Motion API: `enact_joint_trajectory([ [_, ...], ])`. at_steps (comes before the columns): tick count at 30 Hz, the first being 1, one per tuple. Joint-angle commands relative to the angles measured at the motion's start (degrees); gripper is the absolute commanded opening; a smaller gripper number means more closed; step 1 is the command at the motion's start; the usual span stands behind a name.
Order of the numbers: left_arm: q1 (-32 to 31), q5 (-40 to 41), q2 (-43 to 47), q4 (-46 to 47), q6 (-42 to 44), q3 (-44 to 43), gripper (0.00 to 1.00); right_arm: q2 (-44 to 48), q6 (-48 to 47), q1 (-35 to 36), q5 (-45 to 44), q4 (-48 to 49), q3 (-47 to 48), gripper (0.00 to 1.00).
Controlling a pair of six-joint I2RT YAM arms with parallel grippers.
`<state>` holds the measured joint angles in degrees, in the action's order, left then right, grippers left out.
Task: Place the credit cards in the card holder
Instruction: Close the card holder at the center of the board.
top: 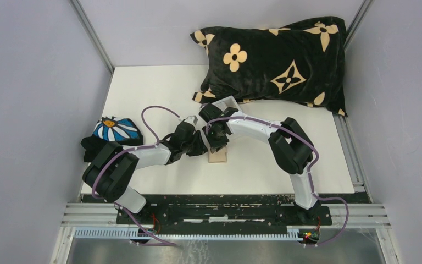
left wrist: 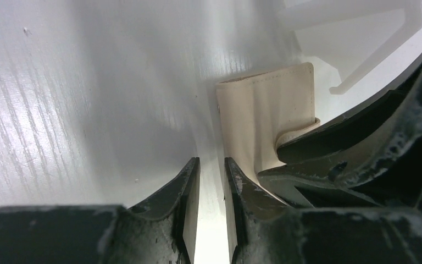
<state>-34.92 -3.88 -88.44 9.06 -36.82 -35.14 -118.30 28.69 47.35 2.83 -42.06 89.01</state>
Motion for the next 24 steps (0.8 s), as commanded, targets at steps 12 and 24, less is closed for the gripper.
enact_joint_trajectory([
  [12, -0.59, 5.21, 6.06, -5.76, 2.92, -5.22, 0.33, 9.82, -4.47, -0.26, -4.51, 4.29, 1.02, 0.33],
  [24, -0.29, 18.55, 19.80, -10.78, 8.34, -6.44, 0.71, 22.51, -7.71, -3.83, -25.03, 10.25, -10.52, 0.41],
])
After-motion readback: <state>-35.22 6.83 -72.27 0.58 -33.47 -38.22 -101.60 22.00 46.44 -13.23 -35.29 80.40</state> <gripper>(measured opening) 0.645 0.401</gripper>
